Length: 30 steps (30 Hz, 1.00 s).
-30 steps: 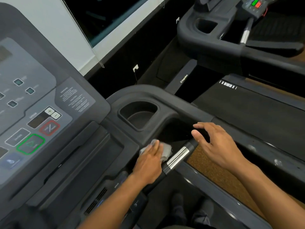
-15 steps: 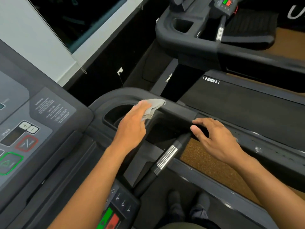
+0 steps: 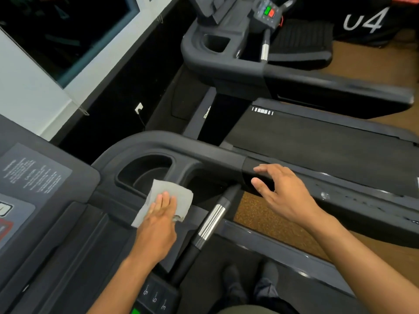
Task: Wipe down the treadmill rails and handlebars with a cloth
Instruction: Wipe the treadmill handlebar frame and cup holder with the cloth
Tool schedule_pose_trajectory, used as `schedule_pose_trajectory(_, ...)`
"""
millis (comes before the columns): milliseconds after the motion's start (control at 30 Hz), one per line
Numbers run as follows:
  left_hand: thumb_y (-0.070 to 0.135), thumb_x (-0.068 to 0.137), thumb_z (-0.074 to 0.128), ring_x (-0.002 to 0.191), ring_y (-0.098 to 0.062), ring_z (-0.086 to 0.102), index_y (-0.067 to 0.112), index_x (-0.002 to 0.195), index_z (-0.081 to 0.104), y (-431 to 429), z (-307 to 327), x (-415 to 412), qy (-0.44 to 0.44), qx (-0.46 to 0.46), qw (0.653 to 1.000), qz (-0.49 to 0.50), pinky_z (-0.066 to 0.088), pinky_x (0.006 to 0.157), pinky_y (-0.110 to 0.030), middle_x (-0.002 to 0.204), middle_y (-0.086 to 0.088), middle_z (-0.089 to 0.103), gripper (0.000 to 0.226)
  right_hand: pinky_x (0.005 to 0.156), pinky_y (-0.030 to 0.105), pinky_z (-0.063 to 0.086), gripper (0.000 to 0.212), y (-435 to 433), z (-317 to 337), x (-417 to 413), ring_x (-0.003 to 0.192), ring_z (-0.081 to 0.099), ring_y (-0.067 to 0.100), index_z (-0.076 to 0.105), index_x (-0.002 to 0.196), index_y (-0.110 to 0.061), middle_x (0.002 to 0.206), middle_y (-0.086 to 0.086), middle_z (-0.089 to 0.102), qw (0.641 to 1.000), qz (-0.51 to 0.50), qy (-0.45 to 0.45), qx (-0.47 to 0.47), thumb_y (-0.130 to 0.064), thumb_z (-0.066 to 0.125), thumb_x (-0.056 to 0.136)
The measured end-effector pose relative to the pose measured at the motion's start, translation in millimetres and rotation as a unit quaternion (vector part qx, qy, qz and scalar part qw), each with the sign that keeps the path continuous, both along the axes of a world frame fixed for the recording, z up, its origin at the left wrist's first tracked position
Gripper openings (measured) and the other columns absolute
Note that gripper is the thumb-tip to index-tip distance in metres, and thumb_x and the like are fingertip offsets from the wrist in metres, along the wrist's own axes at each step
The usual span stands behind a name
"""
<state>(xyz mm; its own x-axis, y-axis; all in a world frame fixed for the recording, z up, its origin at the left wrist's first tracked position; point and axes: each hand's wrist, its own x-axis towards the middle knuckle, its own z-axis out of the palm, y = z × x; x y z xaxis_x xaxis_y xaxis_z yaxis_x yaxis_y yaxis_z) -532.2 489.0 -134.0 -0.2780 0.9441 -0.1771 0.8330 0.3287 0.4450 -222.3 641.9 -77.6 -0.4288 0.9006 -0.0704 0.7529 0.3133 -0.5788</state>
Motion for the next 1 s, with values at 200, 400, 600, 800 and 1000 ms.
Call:
schedule_pose_trajectory(200,0.04,0.111,0.036,0.139,-0.035,0.051,0.017,0.157,0.043,113.7,45.2,40.2,-0.197,0.004,0.967,0.162,0.041,0.115,-0.047,0.149,-0.016,0.055,0.052,0.105,0.034,0.042,0.044,-11.3,-0.1,40.1,0.129,0.048,0.011,0.054,0.137,-0.032,0.137,-0.011,0.058,0.998,-0.067,-0.02,0.005,-0.053,0.05,0.099)
schedule_pose_trajectory(400,0.04,0.111,0.038,0.153,-0.036,0.029,0.022,0.166,0.019,160.8,49.4,109.8,-0.125,-0.047,0.988,-0.078,0.03,0.119,-0.043,0.167,-0.013,0.03,0.061,0.101,0.029,0.039,0.043,-32.5,0.6,89.9,0.127,0.051,0.013,0.056,0.136,-0.028,0.134,-0.007,0.06,0.986,-0.162,-0.043,0.019,-0.049,0.054,0.099)
schedule_pose_trajectory(600,0.092,0.083,0.036,0.155,-0.028,0.027,0.028,0.154,0.046,165.5,22.4,123.1,0.024,0.06,0.969,-0.237,0.019,0.127,-0.046,0.166,0.0,0.036,0.096,0.1,0.03,0.042,0.042,-54.2,-6.4,120.9,0.121,0.056,0.015,0.06,0.131,-0.024,0.128,-0.006,0.065,0.972,-0.226,-0.049,0.035,-0.047,0.058,0.097)
schedule_pose_trajectory(800,0.081,0.094,0.033,0.131,-0.029,0.053,0.026,0.143,0.057,195.5,-11.9,118.0,0.173,0.121,0.94,-0.269,0.035,0.114,-0.052,0.14,-0.005,0.063,0.077,0.101,0.04,0.046,0.042,-53.8,-6.2,144.8,0.117,0.058,0.022,0.06,0.131,-0.022,0.127,0.0,0.065,0.963,-0.259,-0.057,0.058,-0.045,0.059,0.096)
schedule_pose_trajectory(1000,0.057,0.106,0.029,0.096,-0.03,0.062,0.018,0.123,0.064,202.3,-15.2,164.3,0.205,0.162,0.915,-0.307,0.046,0.087,-0.045,0.109,-0.008,0.071,0.055,0.102,0.04,0.043,0.04,-51.4,-2.9,184.6,0.122,0.055,0.022,0.058,0.132,-0.025,0.131,0.0,0.062,0.943,-0.325,-0.049,0.054,-0.046,0.058,0.098)
